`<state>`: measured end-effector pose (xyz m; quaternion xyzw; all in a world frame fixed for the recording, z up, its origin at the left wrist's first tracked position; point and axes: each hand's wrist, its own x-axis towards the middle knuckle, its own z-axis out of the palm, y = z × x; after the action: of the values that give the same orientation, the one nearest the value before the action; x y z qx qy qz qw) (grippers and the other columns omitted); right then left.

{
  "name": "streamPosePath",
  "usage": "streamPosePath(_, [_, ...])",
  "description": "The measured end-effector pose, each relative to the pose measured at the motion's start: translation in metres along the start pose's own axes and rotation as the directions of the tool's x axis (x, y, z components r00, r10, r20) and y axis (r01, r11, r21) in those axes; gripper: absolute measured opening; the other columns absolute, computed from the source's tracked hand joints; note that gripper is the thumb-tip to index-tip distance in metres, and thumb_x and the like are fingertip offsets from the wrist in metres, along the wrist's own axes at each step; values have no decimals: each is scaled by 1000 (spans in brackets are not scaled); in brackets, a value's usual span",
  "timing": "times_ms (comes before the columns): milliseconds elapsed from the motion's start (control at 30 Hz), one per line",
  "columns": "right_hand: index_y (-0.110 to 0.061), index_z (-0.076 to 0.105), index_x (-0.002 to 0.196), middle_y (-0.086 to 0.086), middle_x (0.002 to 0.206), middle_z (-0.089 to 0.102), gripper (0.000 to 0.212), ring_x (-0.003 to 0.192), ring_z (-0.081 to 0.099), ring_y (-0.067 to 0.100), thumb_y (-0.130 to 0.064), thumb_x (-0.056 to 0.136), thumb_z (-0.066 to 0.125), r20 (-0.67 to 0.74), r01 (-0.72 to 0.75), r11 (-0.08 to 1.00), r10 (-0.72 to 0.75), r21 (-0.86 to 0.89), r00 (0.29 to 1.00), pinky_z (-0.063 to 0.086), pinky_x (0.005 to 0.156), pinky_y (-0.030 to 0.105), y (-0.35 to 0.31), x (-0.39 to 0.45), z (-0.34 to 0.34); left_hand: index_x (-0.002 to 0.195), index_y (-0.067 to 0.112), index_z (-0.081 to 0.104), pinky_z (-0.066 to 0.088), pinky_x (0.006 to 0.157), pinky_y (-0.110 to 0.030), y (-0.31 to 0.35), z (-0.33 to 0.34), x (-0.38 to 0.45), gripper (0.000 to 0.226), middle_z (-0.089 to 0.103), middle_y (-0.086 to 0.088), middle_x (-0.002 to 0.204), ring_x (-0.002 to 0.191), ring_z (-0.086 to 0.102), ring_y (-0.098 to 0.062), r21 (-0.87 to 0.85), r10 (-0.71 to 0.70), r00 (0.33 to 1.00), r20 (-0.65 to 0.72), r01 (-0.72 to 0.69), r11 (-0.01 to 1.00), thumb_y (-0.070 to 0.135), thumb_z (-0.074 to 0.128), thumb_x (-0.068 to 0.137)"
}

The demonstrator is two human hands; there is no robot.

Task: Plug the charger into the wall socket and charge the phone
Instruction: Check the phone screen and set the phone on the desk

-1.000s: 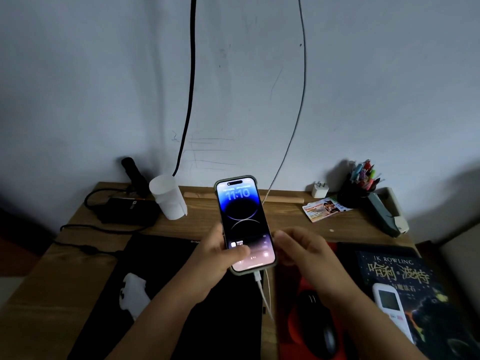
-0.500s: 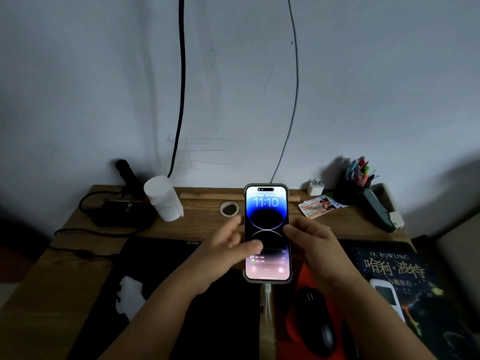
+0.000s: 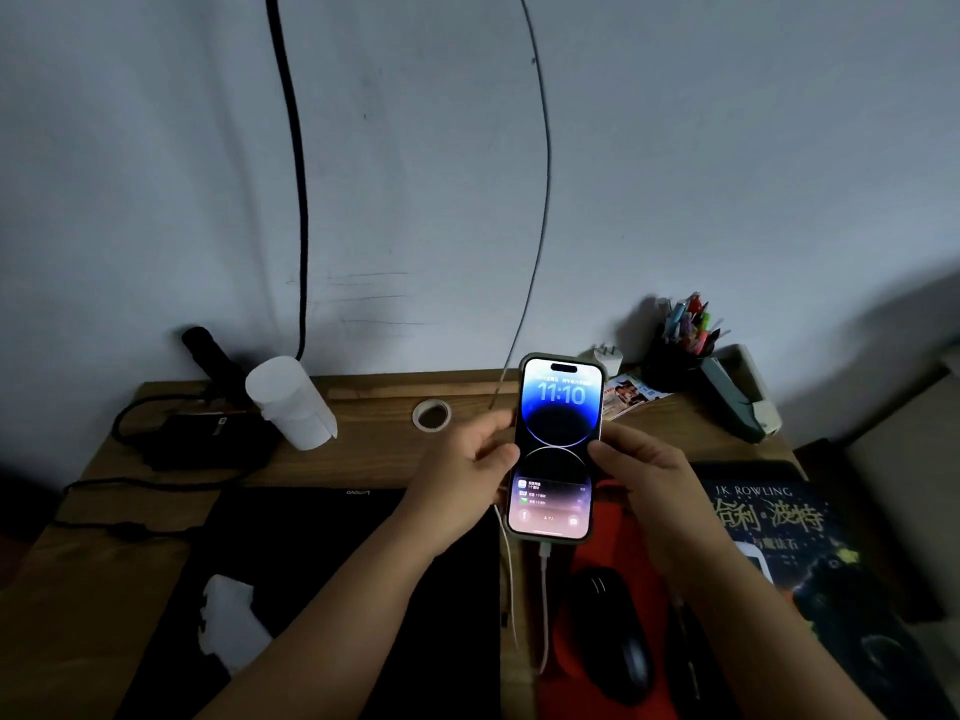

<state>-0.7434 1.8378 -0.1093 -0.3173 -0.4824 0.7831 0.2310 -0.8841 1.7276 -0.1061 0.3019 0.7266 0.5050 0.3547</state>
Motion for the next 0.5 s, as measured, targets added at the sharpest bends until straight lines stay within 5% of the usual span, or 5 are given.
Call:
streamPosePath(100, [-8,71,93,1,70,77,26,64,70,15,4,86,49,-116,-7,996,-3,-91,993,57,58,26,4,7,-18,115,30,60,53,79,-38,-1,20,13,35,67,20,95,90,65,-7,-3,-26,999,22,26,1000,9,54,88])
streamPosePath(167, [-15,74,87,1,73,77,29,71,70,19,2,87,51,-197,-49,989,20,-143,980,56,70,33,9,16,-31,117,27,60,55,72,-37,-5,33,24,35,70,11,96,87,67,-12,-8,-86,995,50,86,996,10,54,87])
streamPosePath(233, [-18,74,79,-2,67,76,31,67,71,15,1,86,52,-251,-99,978,50,-184,967,57,66,29,15,26,-42,121,18,59,56,66,-33,-11,44,36,35,70,-3,104,89,66,-18,-11,-155,987,45,155,988,10,56,87])
streamPosePath(367, [-27,69,62,-8,61,72,37,64,68,13,-3,86,54,-343,-177,948,80,-263,936,53,62,28,28,48,-56,116,16,62,51,52,-22,-25,61,61,32,66,0,86,68,60,-9,-11,-274,959,67,275,961,8,55,86])
streamPosePath(500, [-23,71,71,4,78,72,30,76,64,21,-4,84,52,-391,-282,882,125,-377,912,49,73,35,44,73,-67,112,11,63,55,55,-30,-41,73,88,31,65,-7,86,67,62,-15,-1,-364,926,98,366,931,0,49,87])
